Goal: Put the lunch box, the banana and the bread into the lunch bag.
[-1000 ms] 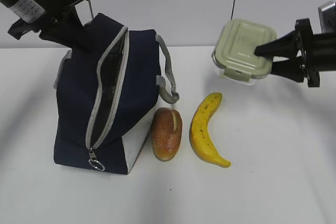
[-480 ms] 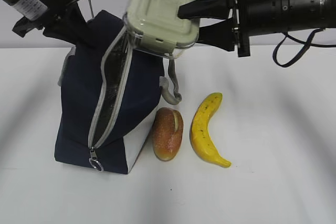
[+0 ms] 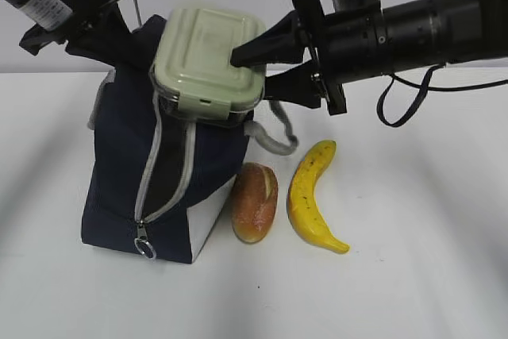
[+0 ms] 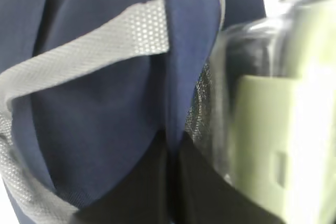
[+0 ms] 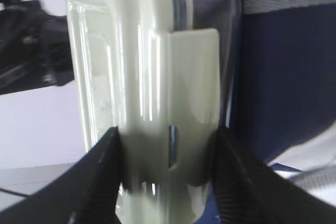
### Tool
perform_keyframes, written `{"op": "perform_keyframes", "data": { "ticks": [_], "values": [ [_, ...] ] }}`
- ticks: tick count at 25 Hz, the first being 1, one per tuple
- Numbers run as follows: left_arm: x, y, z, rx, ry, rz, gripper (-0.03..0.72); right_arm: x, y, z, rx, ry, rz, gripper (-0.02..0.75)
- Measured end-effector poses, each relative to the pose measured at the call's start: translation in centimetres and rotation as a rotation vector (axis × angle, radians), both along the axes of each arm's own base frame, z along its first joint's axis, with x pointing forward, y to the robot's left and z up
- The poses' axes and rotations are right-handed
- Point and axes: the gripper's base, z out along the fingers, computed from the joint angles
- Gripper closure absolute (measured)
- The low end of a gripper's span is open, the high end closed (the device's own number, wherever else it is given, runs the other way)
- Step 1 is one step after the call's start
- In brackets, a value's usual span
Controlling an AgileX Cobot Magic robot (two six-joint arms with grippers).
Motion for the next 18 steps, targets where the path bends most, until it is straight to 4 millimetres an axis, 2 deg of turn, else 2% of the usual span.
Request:
{"op": "perform_keyframes", "data": {
  "ticks": [6, 11, 18],
  "values": [
    [0.0, -0.1, 0.0, -0.007, 0.0, 0.0, 0.691, 0.7, -0.1, -3.5, -0.114, 0.096, -0.004, 0.377],
    [0.0, -0.1, 0.0, -0.009, 0.0, 0.0, 0.691, 1.5, 0.6, -4.2, -0.136, 0.108, -0.008, 0.377],
    [0.0, -0.1, 0.0, -0.009, 0.0, 0.0, 0.691, 2.9, 3.5, -4.1, -0.168, 0.105, 0.017, 0.377]
  ]
}}
